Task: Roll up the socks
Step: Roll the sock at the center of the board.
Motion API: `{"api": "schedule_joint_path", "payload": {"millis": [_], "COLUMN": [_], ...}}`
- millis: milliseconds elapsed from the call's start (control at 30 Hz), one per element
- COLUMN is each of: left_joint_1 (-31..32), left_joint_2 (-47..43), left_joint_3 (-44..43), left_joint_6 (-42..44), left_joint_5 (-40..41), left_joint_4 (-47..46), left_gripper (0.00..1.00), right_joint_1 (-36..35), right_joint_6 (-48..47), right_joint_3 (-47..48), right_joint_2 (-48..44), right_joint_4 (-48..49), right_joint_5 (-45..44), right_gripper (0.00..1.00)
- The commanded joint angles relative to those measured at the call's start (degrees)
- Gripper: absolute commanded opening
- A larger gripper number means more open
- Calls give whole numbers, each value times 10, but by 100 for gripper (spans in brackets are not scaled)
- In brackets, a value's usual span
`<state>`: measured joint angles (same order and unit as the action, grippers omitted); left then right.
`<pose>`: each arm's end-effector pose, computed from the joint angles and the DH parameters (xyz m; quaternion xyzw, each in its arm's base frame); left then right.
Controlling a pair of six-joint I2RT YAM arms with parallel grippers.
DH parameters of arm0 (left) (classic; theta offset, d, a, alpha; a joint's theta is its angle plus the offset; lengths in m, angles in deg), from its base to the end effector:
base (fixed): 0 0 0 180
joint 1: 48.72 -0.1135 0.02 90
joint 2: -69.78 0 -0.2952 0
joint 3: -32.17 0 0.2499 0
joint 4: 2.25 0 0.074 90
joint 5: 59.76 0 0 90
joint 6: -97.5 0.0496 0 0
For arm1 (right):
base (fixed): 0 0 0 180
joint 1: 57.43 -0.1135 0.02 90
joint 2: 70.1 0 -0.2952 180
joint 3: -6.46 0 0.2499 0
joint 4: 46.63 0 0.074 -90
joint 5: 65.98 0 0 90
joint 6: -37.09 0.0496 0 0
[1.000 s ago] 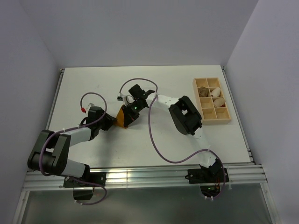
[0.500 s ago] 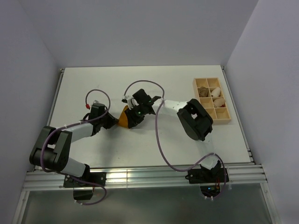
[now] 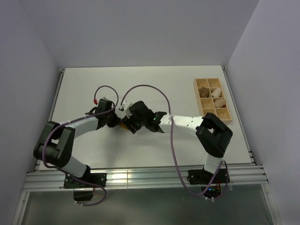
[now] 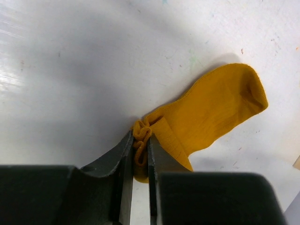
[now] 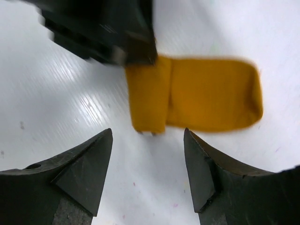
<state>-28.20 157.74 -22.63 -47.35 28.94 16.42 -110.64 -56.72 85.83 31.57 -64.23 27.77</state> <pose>0.2760 -0.1045 0.1747 -0.2753 0.9040 -0.2084 0.2522 0.2403 0.3268 0.2286 -0.4444 0.7890 0.2038 0.3721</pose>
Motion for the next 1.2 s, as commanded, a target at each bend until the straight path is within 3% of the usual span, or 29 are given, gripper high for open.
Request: {"api": "schedule_joint_path", "payload": {"millis": [0, 267, 767, 1000, 1167], "left_joint_1": [13, 19, 26, 26, 26], "left_joint_2": [15, 24, 33, 33, 31], "left_joint_3": [-20, -41, -59, -59, -59], "left_joint_6": [24, 29, 33, 27, 23], "left_joint_5": [10, 6, -3, -8, -15], "left_joint_4": [46, 61, 72, 68, 66], "left_gripper": [11, 10, 10, 10, 10], "right_joint_1": [-36, -108, -145, -146, -146], "right_joint_6": [-53, -118, -174, -160, -158], "right_joint_3": [-10, 12, 6, -5, -8], "right_joint_2": [-24, 33, 120, 137, 158], "right_joint_4": [87, 114, 154, 154, 150], "right_joint_5": [-99, -205, -304, -307, -315], "right_gripper": [70, 69, 65, 56, 42]}}
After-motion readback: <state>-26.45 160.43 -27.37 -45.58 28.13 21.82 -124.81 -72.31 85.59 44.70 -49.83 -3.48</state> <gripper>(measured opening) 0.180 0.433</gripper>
